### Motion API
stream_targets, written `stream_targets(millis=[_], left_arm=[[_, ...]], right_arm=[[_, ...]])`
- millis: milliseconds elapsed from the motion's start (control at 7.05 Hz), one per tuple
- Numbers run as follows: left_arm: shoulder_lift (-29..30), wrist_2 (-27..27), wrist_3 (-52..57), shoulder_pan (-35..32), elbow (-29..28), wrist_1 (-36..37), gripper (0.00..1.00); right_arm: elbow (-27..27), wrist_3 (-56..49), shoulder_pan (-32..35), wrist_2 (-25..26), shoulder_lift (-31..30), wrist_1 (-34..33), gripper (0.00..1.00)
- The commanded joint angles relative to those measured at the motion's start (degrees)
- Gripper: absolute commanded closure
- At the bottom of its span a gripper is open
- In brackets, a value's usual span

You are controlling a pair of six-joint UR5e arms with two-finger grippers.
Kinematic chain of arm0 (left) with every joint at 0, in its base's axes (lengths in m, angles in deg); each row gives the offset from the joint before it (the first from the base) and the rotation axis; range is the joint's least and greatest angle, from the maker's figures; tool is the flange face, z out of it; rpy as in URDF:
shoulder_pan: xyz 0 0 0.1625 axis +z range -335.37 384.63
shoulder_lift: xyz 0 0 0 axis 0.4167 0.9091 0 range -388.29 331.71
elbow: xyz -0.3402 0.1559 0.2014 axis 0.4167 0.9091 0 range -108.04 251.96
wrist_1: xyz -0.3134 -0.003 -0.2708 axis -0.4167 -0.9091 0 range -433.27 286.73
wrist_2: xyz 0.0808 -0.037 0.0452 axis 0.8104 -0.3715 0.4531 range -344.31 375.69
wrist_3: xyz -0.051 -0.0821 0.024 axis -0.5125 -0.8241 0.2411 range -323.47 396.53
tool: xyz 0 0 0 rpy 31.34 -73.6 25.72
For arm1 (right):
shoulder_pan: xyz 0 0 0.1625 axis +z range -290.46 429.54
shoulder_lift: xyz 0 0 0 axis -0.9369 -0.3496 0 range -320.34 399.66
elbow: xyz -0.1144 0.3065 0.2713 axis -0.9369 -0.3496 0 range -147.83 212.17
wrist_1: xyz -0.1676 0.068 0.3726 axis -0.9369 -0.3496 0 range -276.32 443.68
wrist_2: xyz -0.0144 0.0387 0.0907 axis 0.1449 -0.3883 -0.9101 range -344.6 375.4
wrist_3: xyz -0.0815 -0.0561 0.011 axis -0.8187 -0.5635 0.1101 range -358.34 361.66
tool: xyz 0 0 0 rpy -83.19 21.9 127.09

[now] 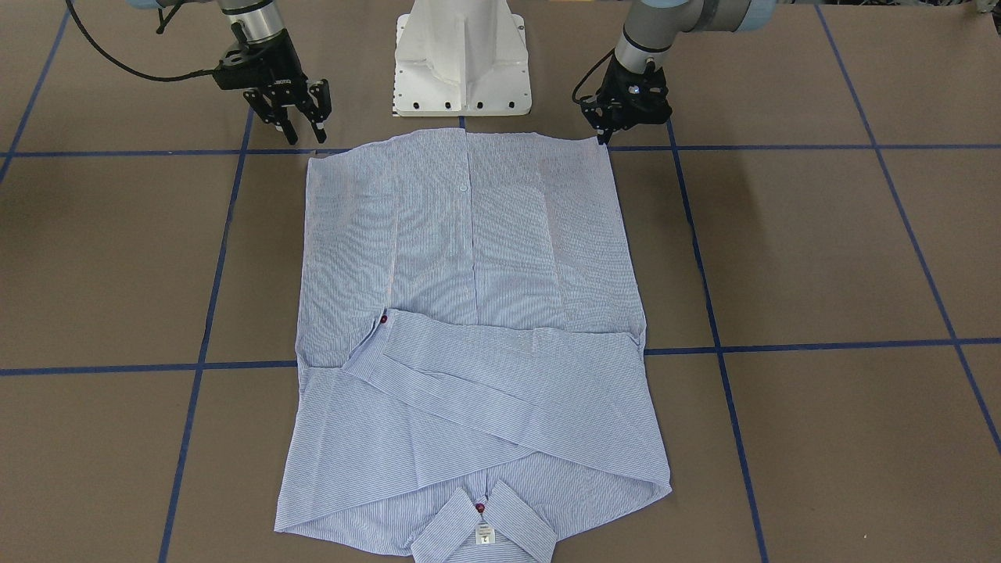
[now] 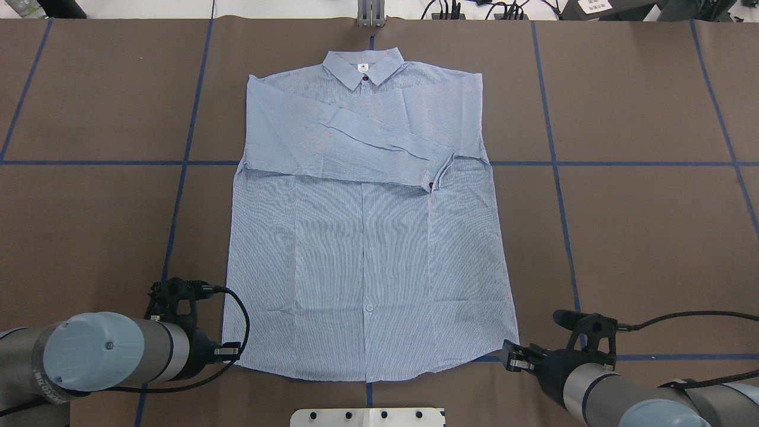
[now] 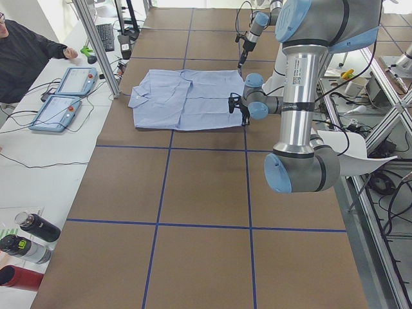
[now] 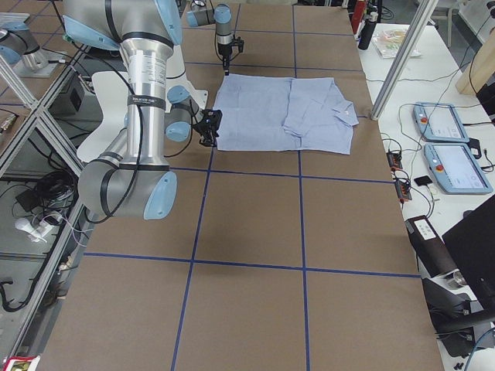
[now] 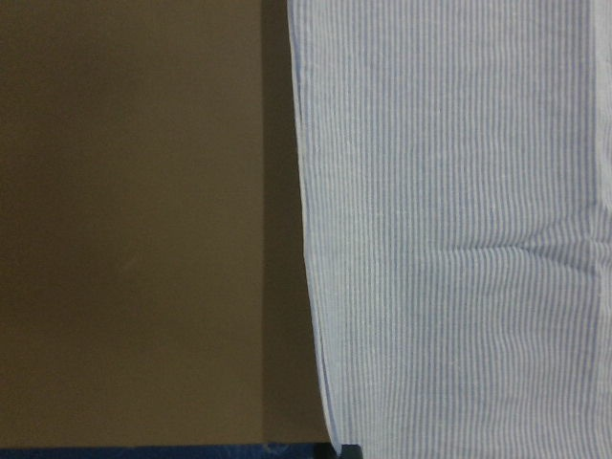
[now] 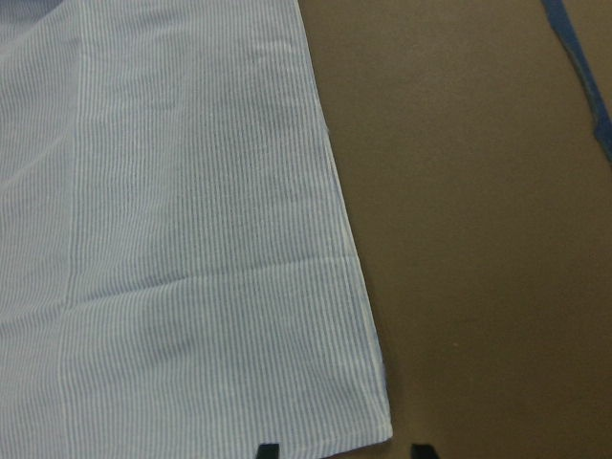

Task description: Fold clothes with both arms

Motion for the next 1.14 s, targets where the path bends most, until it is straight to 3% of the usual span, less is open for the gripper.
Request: stream_targets(millis=[0, 993], left_arm=[[0.0, 0.2, 0.0, 0.0, 0.2, 0.1, 1.00], [0.0, 0.2, 0.1, -0.1, 1.4, 0.8, 1.00]], right_arm=[[-1.7, -0.3, 0.2, 2.1, 0.6, 0.0, 0.60], [-4.2, -0.7, 0.0, 4.1, 0.9, -0.1, 0.63]])
